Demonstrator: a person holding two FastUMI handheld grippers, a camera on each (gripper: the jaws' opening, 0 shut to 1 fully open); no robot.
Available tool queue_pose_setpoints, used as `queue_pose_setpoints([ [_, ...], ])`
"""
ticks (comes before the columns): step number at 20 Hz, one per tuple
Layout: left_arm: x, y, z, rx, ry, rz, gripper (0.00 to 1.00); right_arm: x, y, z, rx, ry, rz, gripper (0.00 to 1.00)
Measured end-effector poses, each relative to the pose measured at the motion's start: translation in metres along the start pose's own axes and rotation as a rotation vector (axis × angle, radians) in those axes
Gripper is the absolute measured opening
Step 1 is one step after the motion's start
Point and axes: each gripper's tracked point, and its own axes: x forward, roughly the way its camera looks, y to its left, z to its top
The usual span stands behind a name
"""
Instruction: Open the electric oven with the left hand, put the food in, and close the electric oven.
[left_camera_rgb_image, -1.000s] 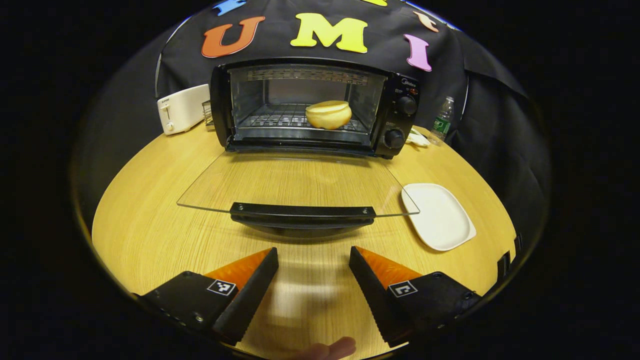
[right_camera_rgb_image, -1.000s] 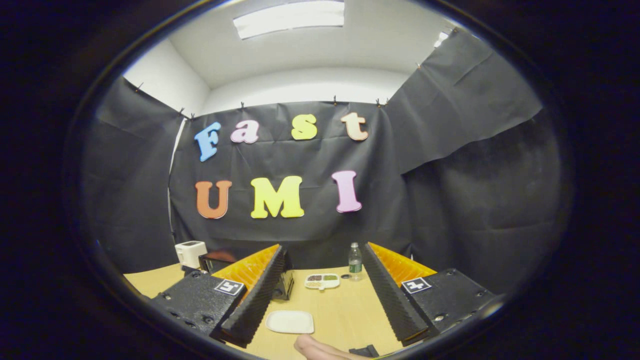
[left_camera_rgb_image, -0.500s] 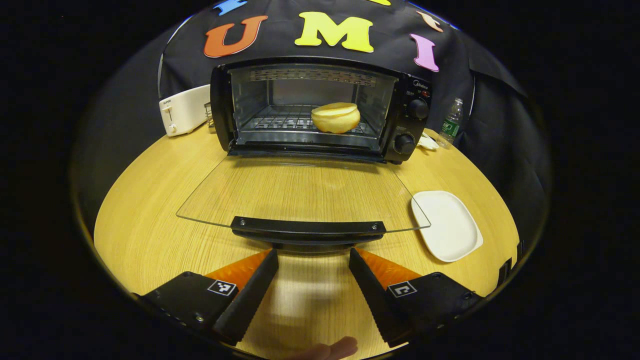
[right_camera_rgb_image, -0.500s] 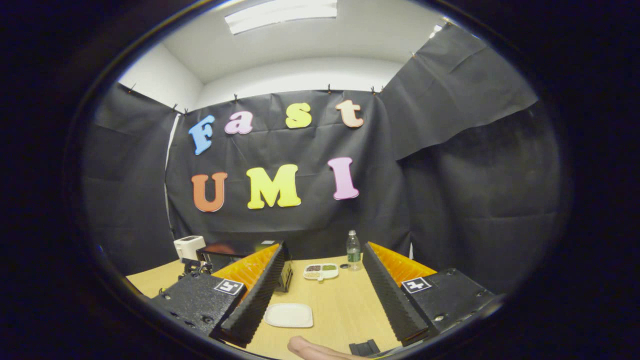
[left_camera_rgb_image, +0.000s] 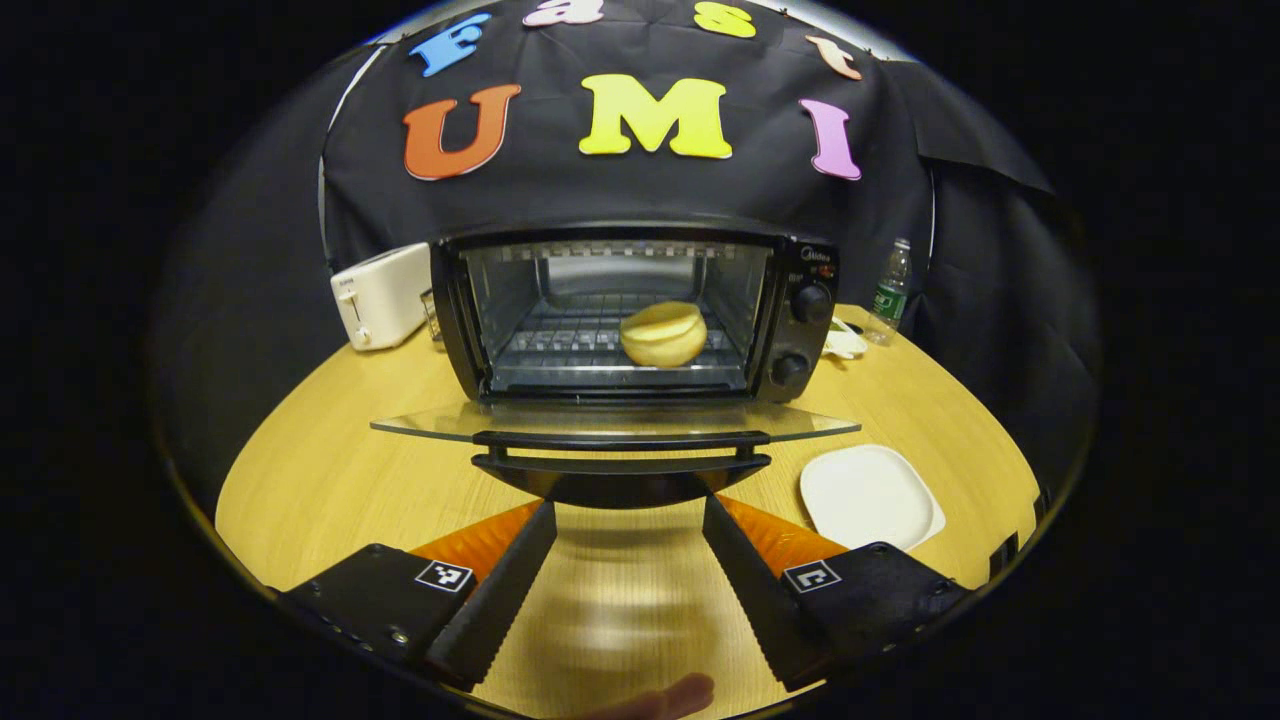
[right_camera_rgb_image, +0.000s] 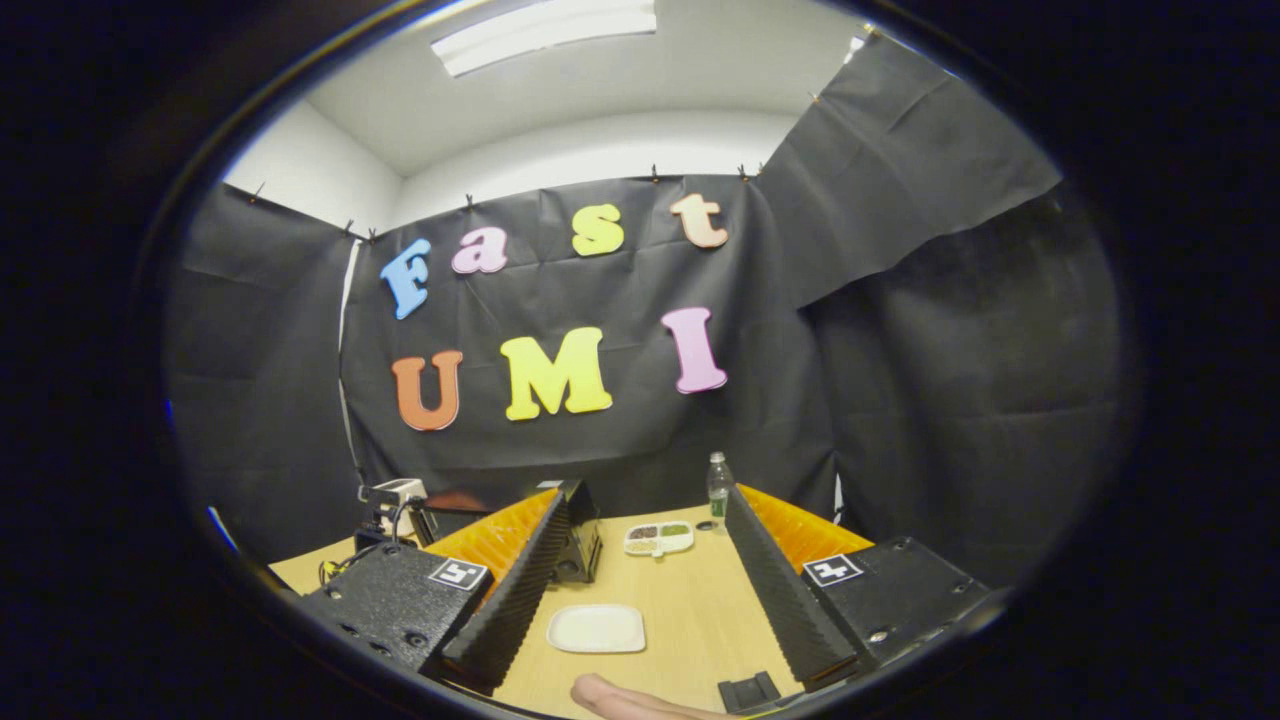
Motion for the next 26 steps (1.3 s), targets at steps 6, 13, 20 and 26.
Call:
queue_pose_setpoints([
  [6, 0.025, 0.013, 0.047, -0.008, -0.090, 0.025, 0.97, -0.001, -0.006, 0.003, -0.007, -0.013, -0.007, 0.96],
  [13, -0.024, 0.027, 0.129, -0.019, -0.406, 0.052, 0.97, 0.004, -0.011, -0.009, 0.023, 0.019, -0.006, 0.96],
  [20, -0.103, 0.025, 0.133, -0.066, -0.495, -0.006, 0.94, 0.005, -0.011, -0.007, 0.026, 0.025, -0.007, 0.96],
  [26, -0.168, 0.029, 0.134, -0.025, -0.523, 0.028, 0.94, 0.001, -0.004, -0.003, 0.015, 0.018, 0.005, 0.96],
])
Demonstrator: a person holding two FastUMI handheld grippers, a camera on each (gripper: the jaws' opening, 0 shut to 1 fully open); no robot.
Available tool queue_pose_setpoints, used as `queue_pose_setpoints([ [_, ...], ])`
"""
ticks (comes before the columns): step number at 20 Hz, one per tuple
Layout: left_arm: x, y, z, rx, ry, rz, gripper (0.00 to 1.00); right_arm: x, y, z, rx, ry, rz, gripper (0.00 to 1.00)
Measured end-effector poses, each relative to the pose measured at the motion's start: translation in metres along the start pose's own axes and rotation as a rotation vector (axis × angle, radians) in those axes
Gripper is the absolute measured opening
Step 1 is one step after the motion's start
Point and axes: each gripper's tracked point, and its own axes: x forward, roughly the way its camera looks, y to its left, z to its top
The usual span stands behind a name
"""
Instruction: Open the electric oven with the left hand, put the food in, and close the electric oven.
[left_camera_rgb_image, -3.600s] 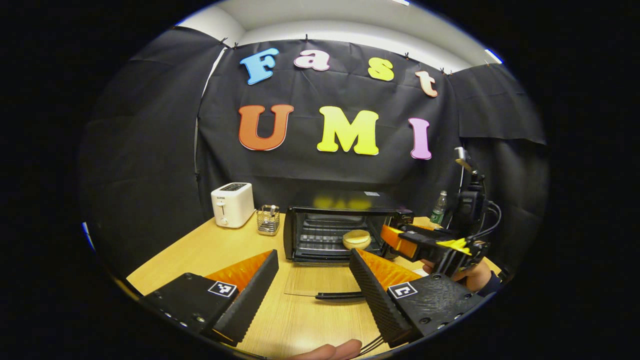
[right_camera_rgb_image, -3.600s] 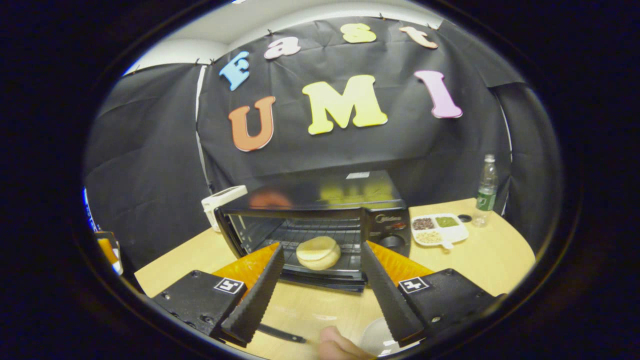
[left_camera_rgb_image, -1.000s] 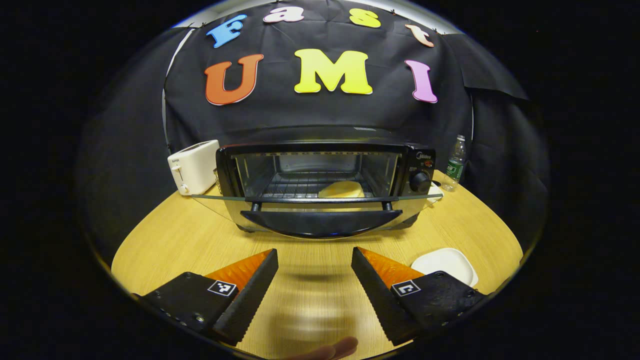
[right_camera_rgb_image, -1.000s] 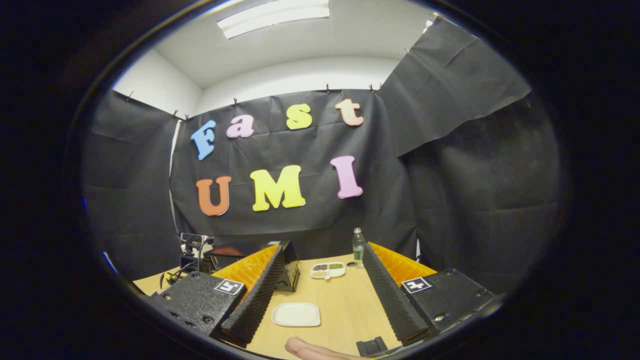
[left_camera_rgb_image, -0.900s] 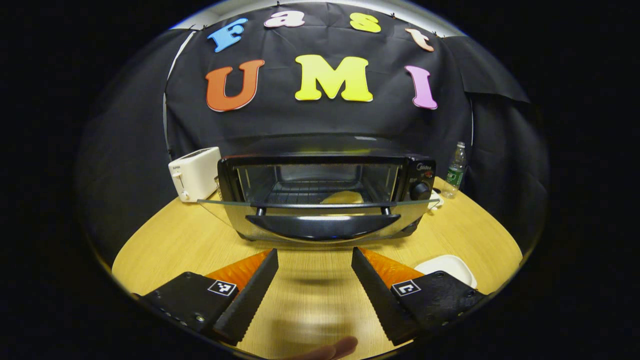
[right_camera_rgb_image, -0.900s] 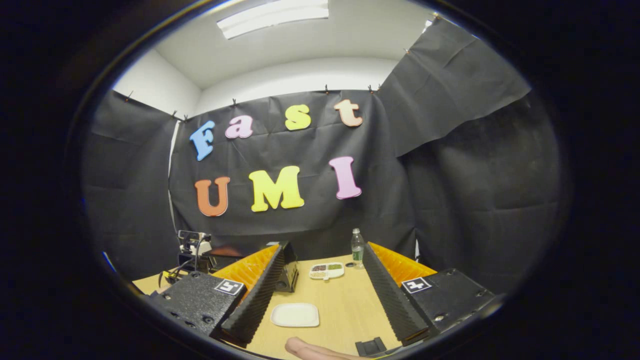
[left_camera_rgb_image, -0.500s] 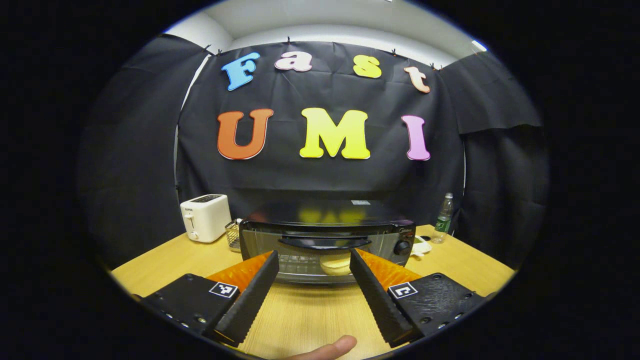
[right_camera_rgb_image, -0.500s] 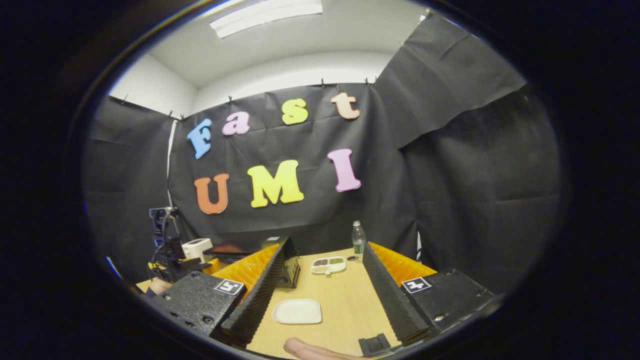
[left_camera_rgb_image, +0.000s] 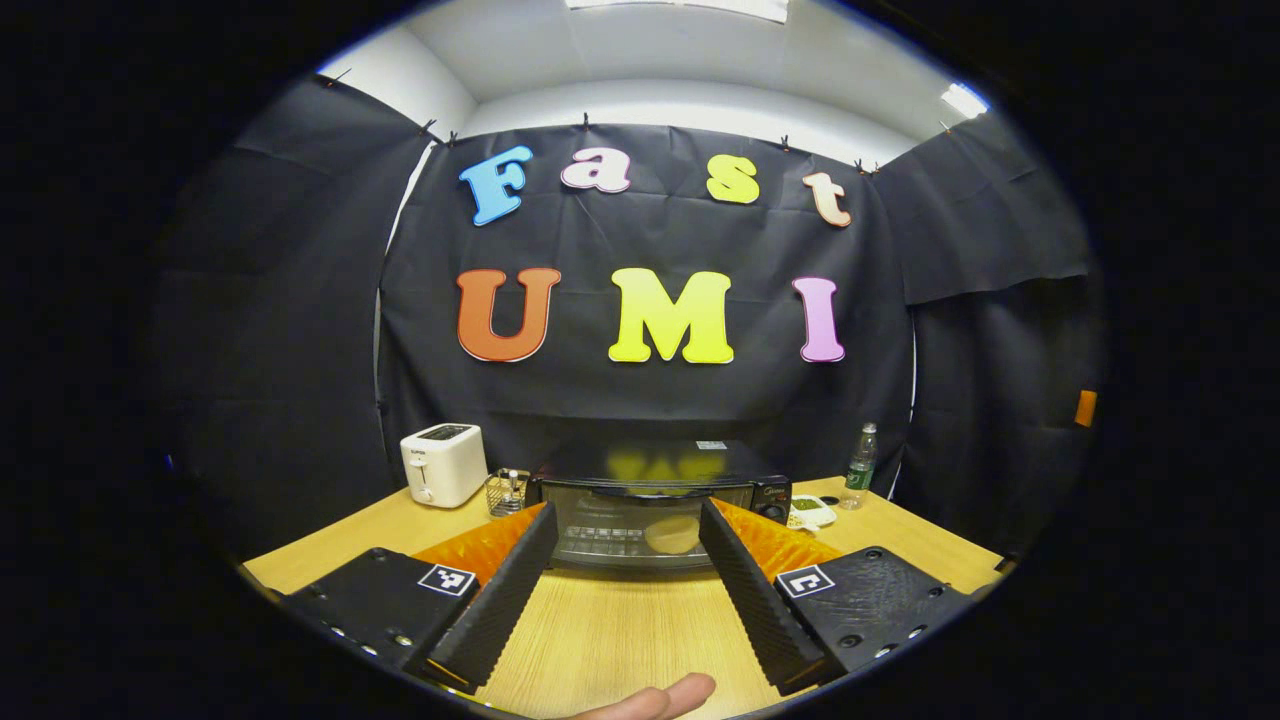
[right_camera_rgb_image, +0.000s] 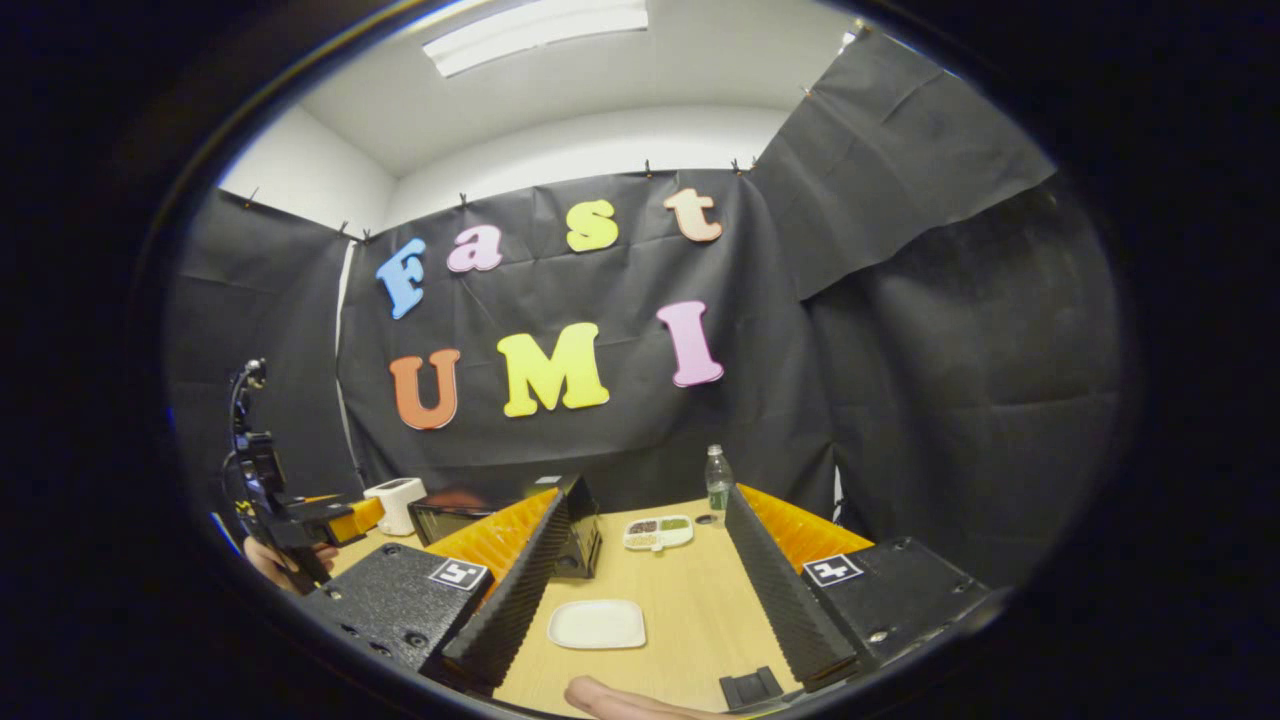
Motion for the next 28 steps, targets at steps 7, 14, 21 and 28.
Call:
queue_pose_setpoints([
  [7, -0.064, -0.014, 0.002, 0.091, 0.007, -0.016, 0.93, 0.001, 0.020, -0.010, -0.009, 0.030, 0.045, 0.96],
  [14, -0.088, -0.007, 0.009, 0.086, -0.017, 0.022, 0.96, 0.001, 0.027, -0.012, -0.085, 0.016, 0.030, 0.96],
  [21, -0.096, -0.008, 0.012, 0.093, -0.043, 0.023, 0.96, -0.002, 0.034, -0.014, -0.108, 0.007, 0.054, 0.96],
  [28, -0.094, -0.012, 0.004, 0.091, -0.023, 0.005, 0.96, 0.001, 0.034, -0.021, -0.108, 0.029, 0.055, 0.96],
])
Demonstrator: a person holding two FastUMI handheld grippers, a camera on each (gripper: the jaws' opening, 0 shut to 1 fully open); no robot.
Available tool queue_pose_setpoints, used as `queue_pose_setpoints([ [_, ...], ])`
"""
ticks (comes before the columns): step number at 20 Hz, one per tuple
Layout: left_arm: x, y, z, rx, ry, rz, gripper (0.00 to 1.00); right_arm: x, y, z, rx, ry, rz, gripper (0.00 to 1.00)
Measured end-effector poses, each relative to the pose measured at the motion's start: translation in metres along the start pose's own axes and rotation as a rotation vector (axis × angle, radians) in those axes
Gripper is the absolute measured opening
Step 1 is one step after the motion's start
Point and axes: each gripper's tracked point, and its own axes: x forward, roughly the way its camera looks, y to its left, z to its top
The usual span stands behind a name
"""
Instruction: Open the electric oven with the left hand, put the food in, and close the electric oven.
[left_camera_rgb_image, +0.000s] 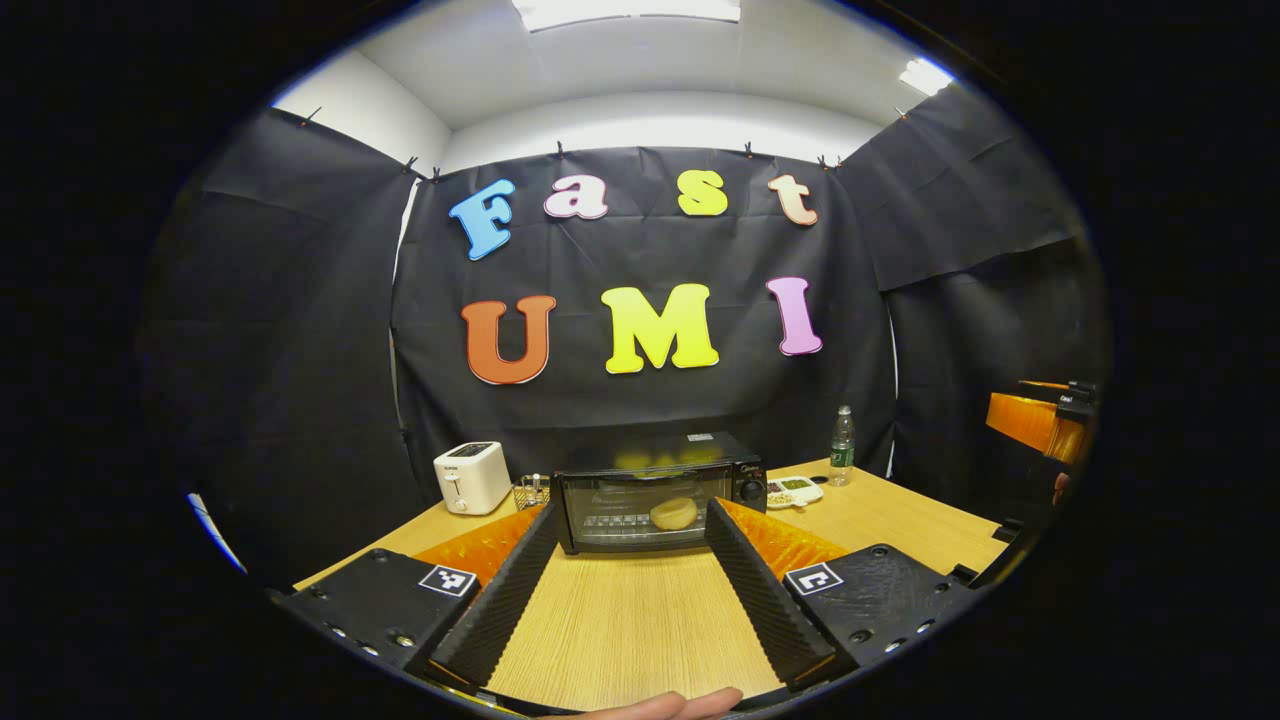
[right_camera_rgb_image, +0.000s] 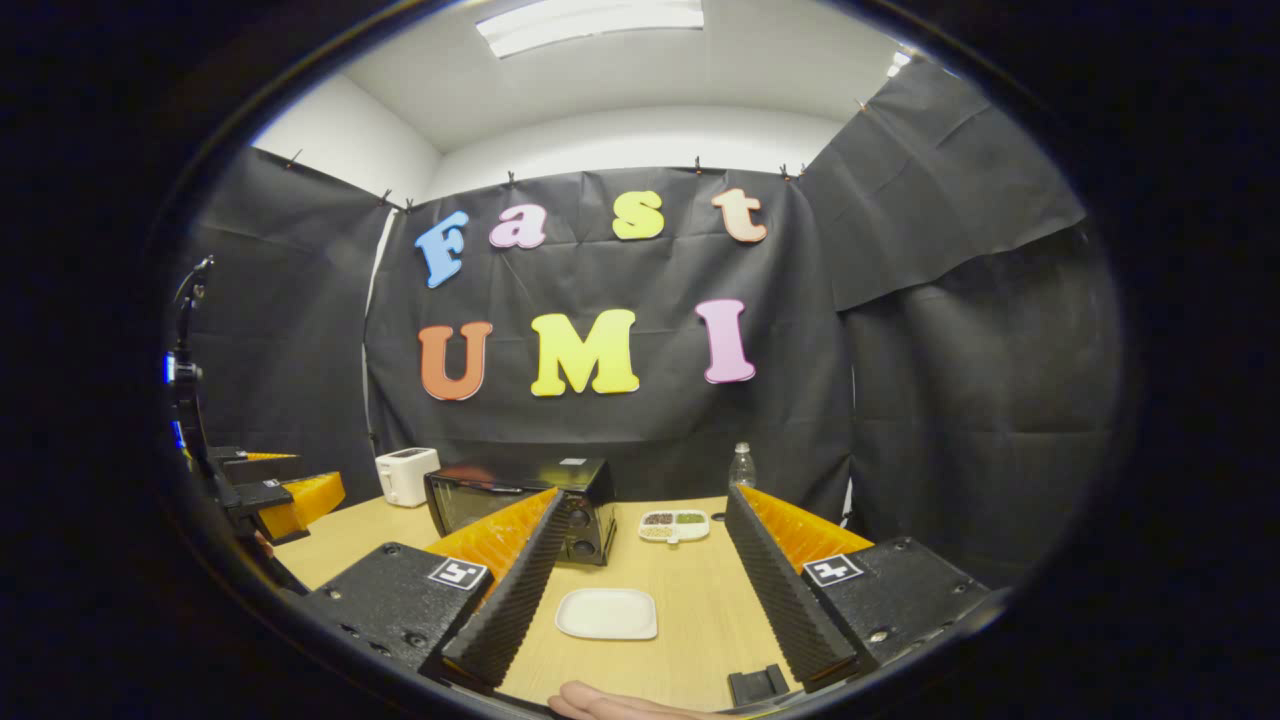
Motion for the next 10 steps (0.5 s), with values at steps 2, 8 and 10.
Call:
queue_pose_setpoints([
  [2, 0.000, -0.003, 0.000, 0.000, -0.002, -0.007, 0.96, 0.000, 0.000, 0.000, 0.002, -0.002, 0.000, 0.96],
  [8, -0.001, -0.005, 0.008, -0.023, -0.026, -0.015, 0.96, 0.002, -0.003, -0.005, 0.013, 0.012, -0.002, 0.96],
  [10, -0.004, -0.008, 0.009, -0.026, -0.036, -0.029, 0.96, 0.003, -0.004, -0.005, 0.016, 0.017, -0.004, 0.96],
])
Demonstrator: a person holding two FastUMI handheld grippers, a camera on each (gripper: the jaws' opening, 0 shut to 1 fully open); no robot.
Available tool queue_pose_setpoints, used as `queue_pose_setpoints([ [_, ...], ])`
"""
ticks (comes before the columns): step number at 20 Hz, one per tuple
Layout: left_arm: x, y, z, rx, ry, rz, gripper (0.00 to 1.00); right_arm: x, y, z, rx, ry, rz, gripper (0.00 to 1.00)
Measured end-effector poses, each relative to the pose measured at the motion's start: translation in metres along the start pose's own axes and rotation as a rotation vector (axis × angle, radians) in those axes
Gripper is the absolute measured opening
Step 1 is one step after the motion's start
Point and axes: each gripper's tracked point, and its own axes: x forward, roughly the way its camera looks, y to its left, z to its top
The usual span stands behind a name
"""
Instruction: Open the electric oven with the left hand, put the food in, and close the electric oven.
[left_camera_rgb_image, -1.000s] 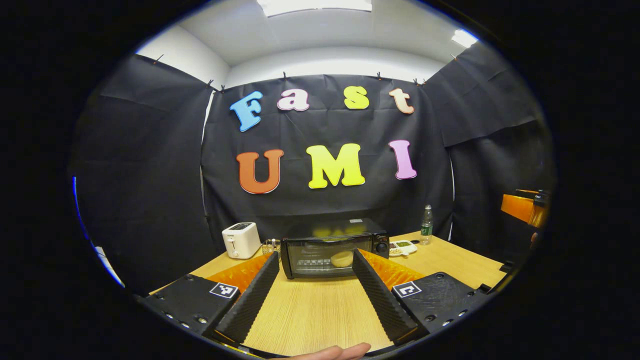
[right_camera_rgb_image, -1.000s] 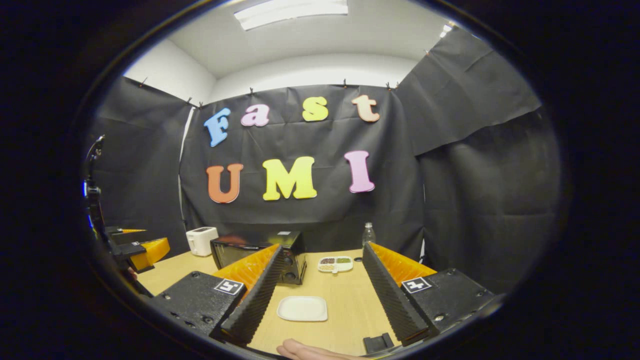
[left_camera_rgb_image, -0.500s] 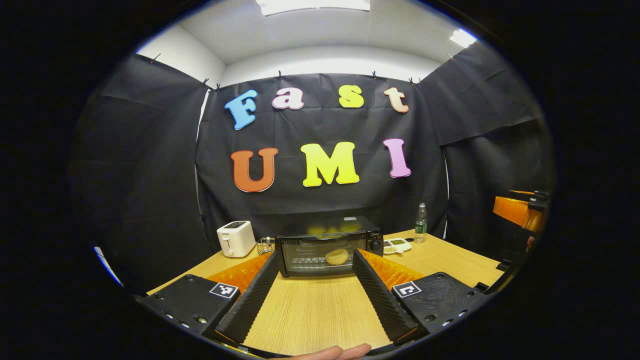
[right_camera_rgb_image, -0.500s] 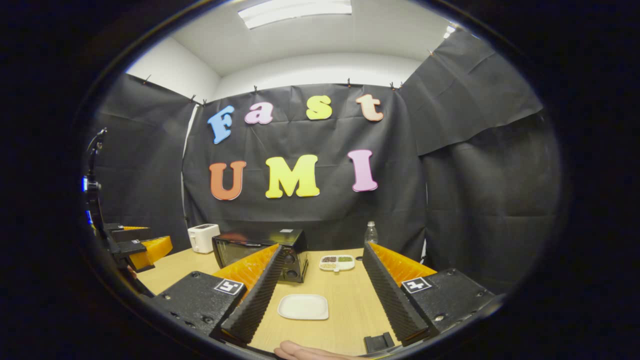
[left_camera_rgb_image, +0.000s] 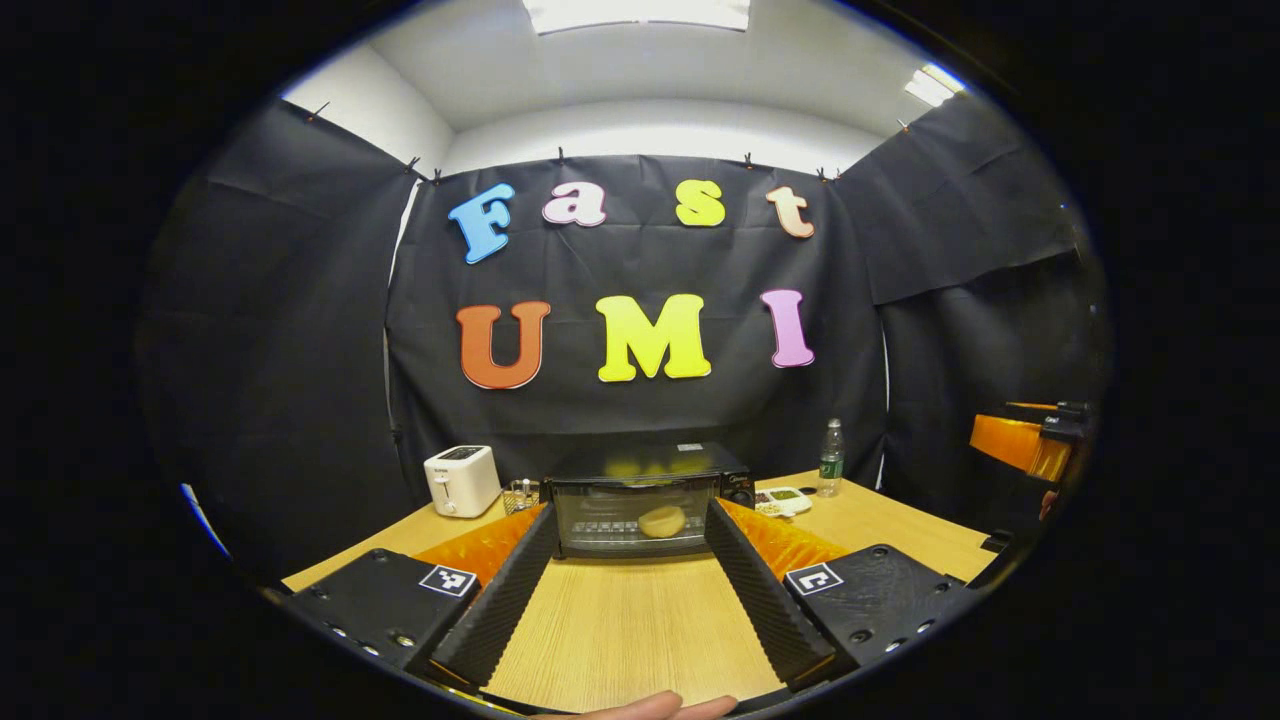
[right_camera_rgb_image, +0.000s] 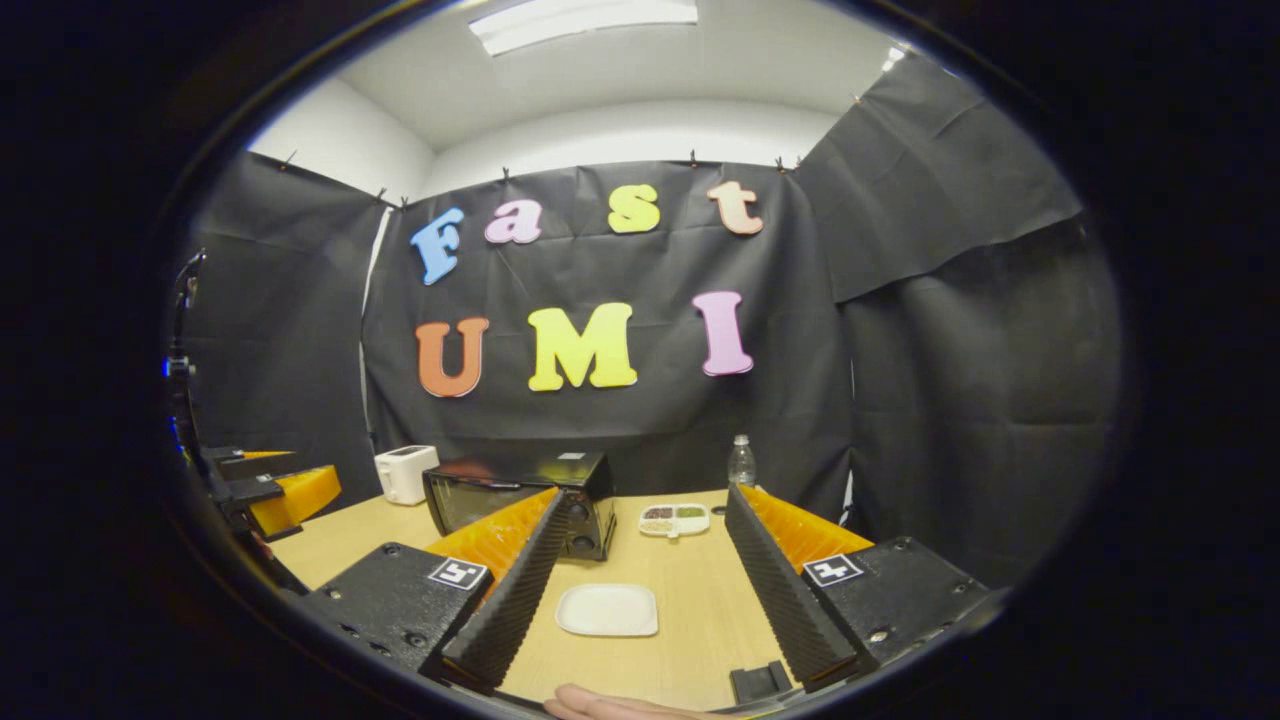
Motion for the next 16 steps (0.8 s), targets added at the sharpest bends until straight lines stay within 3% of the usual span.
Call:
queue_pose_setpoints([
  [16, -0.0084, -0.0030, 0.0017, 0.006, 0.002, 0.003, 0.96, 0.0005, -0.0025, -0.0071, 0.015, 0.020, -0.002, 0.96],
])
